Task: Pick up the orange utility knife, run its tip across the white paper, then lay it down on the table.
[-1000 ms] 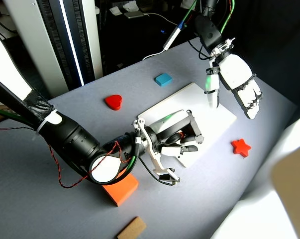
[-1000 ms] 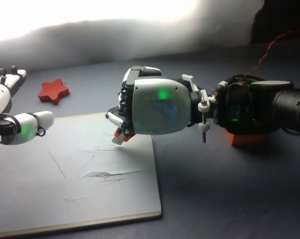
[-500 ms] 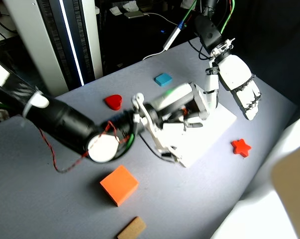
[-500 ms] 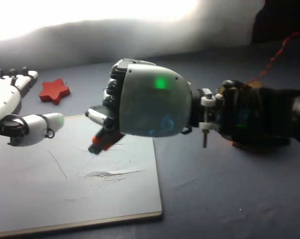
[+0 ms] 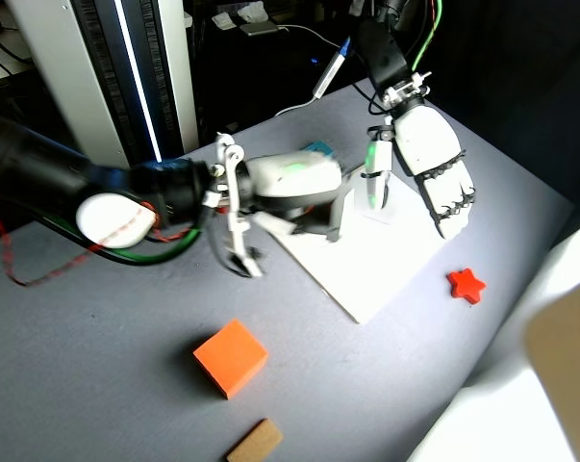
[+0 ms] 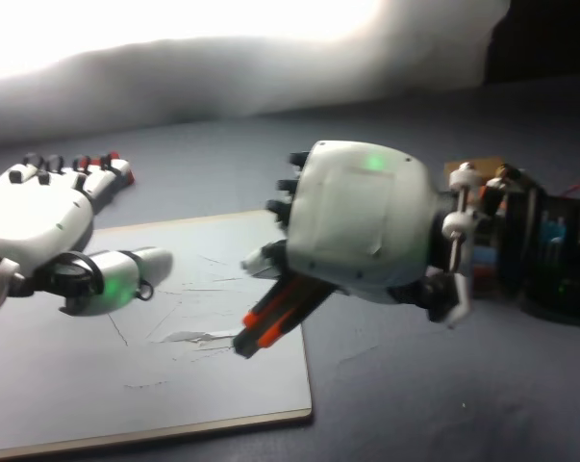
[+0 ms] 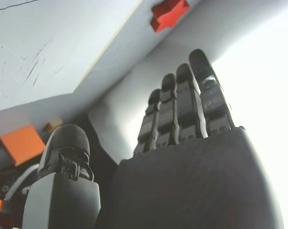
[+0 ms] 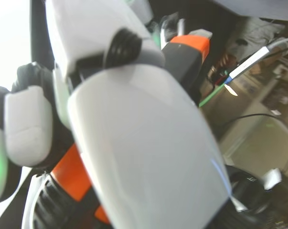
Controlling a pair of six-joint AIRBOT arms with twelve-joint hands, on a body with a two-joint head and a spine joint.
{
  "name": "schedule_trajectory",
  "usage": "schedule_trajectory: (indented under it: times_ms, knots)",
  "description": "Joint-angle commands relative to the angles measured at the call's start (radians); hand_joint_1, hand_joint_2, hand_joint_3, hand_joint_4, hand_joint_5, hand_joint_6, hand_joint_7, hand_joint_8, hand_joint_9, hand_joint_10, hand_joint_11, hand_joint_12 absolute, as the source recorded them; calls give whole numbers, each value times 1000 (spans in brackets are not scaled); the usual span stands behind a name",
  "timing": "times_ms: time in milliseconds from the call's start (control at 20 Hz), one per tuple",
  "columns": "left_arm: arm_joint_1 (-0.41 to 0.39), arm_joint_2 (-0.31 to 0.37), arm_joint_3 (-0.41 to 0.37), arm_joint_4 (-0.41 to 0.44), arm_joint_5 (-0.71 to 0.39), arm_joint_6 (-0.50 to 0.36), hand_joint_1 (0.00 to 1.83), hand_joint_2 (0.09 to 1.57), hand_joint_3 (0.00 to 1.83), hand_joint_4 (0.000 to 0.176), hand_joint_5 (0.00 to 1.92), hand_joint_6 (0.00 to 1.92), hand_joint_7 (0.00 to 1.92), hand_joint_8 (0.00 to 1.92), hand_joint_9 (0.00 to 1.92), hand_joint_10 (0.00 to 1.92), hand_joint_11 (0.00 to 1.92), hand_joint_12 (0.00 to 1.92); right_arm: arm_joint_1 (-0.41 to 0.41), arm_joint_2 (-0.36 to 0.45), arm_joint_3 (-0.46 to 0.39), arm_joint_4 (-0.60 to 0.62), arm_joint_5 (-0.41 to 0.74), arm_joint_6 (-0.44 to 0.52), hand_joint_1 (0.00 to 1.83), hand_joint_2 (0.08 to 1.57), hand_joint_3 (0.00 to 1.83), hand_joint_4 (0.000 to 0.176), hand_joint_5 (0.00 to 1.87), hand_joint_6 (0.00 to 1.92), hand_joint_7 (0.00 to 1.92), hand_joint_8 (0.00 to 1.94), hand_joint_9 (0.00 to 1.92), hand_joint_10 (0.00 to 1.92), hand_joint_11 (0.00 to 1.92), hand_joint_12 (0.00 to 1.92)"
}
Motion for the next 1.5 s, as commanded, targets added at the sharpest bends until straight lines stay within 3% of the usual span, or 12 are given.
schedule_trajectory:
  times_ms: [0, 200, 350, 600, 800, 1000, 1100, 1250, 1300, 1350, 1400, 1450]
  knots:
    - [-15, 0, -3, 51, -106, 13, 25, 1284, 2, 5, 0, 0, 107, 4, 124, 4, 0, 662, 10, 20, -11, 43, 54, 6, 1491, 1281, 0, 176, 1374, 1921, 1521, 1941, 1616, 1921, 1666, 1921]
    - [-31, -22, -34, 51, -136, 37, 47, 1283, 1, 4, 13, 4, 116, 4, 131, 5, 0, 676, 11, 84, -42, 123, -105, 70, 1495, 1272, 0, 176, 1349, 1921, 1508, 1941, 1609, 1921, 1661, 1921]
    - [-31, -38, -62, 51, -163, 43, 52, 1280, 0, 5, 14, 3, 113, 1, 139, 6, 0, 736, -2, 104, -54, 155, -145, 110, 1507, 1269, 0, 176, 1370, 1921, 1530, 1941, 1616, 1921, 1662, 1921]
    - [-26, -45, -108, 51, -183, 57, 32, 1288, 1, 8, 0, 0, 82, 1, 102, 1, 0, 671, -31, 118, -82, 154, -194, 134, 1491, 1277, 0, 176, 1358, 1921, 1520, 1941, 1607, 1921, 1658, 1921]
    - [-25, -46, -124, 51, -194, 56, 47, 1291, 2, 5, 0, 0, 80, 0, 92, 0, 0, 594, -71, 124, -92, 154, -186, 123, 1490, 1276, 0, 176, 1347, 1921, 1515, 1941, 1610, 1921, 1659, 1921]
    - [-27, -46, -124, 51, -195, 54, 42, 1284, 0, 5, 0, 0, 106, 7, 111, 7, 0, 641, -106, 124, -92, 154, -178, 110, 1482, 1277, 0, 176, 1347, 1921, 1503, 1941, 1600, 1921, 1651, 1921]
    - [-27, -46, -122, 51, -195, 51, 24, 1293, 2, 2, 0, 0, 87, 3, 86, 3, 0, 560, -116, 124, -92, 154, -169, 106, 1487, 1261, 0, 176, 1370, 1921, 1521, 1941, 1604, 1921, 1649, 1921]
    - [-25, -46, -122, 51, -195, 47, 13, 1296, 2, 4, 0, 0, 91, 2, 88, 5, 0, 561, -122, 124, -92, 154, -169, 91, 1488, 1262, 0, 176, 1225, 1921, 1441, 1941, 1546, 1921, 1598, 1921]
    - [-25, -46, -122, 51, -195, 45, 45, 1296, 0, 4, 0, 0, 91, 2, 88, 6, 0, 561, -123, 124, -92, 154, -168, 90, 1088, 1261, 57, 0, 705, 1524, 1183, 1941, 1291, 1921, 1285, 1921]
    - [-25, -46, -121, 50, -195, 45, 49, 1295, 0, 5, 0, 0, 89, 1, 90, 5, 0, 582, -125, 124, -92, 154, -166, 87, 1101, 1222, 47, 0, 756, 1397, 1080, 1941, 1178, 1921, 1168, 1921]
    - [-26, -46, -121, 50, -195, 44, 49, 1295, 0, 5, 0, 0, 89, 1, 90, 5, 0, 582, -127, 124, -93, 154, -161, 84, 1101, 1222, 47, 0, 756, 1397, 1080, 1941, 1178, 1921, 1168, 1921]
    - [-26, -46, -121, 50, -195, 44, 47, 1293, 0, 2, 0, 0, 89, 0, 97, 5, 0, 615, -128, 124, -93, 154, -160, 81, 1133, 1167, 291, 0, 613, 1470, 729, 1693, 757, 1921, 831, 1921]
